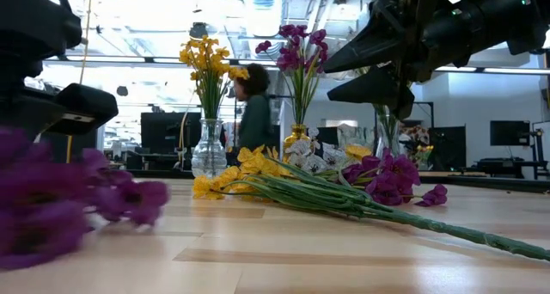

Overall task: Sort flowers into vase by color
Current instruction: Put the left purple flowers into the yellow vase

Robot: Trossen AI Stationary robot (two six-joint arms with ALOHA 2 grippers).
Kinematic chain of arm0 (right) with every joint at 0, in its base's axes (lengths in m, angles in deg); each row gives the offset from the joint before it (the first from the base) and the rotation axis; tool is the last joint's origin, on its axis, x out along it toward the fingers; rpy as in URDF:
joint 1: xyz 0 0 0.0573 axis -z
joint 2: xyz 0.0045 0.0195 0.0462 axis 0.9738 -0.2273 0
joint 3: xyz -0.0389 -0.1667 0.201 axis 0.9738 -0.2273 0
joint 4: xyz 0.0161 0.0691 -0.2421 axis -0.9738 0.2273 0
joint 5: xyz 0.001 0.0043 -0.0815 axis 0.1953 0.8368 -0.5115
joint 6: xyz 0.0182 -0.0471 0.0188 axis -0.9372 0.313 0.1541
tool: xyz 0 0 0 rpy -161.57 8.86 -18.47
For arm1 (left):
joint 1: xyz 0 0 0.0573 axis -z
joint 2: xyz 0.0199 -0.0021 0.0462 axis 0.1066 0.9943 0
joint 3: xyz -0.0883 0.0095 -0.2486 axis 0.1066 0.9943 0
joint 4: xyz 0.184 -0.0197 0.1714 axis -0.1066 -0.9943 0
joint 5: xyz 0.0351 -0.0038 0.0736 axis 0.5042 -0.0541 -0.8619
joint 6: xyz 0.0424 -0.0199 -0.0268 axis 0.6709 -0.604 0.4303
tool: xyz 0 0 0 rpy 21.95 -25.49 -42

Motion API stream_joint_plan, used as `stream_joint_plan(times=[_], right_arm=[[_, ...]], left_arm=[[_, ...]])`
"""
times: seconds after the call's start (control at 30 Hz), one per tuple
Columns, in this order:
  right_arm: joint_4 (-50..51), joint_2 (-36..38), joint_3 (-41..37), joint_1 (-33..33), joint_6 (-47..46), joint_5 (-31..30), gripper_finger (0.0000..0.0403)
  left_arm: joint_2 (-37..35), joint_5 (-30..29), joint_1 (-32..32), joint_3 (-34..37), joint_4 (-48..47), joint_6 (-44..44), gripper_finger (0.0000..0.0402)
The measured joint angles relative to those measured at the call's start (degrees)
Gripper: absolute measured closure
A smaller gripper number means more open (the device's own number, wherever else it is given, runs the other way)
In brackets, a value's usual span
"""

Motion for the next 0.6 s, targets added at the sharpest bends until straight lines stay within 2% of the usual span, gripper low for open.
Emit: stream_joint_plan(times=[0.33, 0.6], right_arm=[[-0.02, 0.00, 0.00, 0.00, 0.00, 0.00, 0.0162], [-0.02, 0.00, 0.00, 0.00, 0.01, 0.00, 0.0162]], left_arm=[[-0.09, 0.00, 0.00, 0.02, 0.01, -3.08, 0.0379], [-0.09, 0.00, 0.00, 0.02, 0.01, -5.80, 0.0390]])
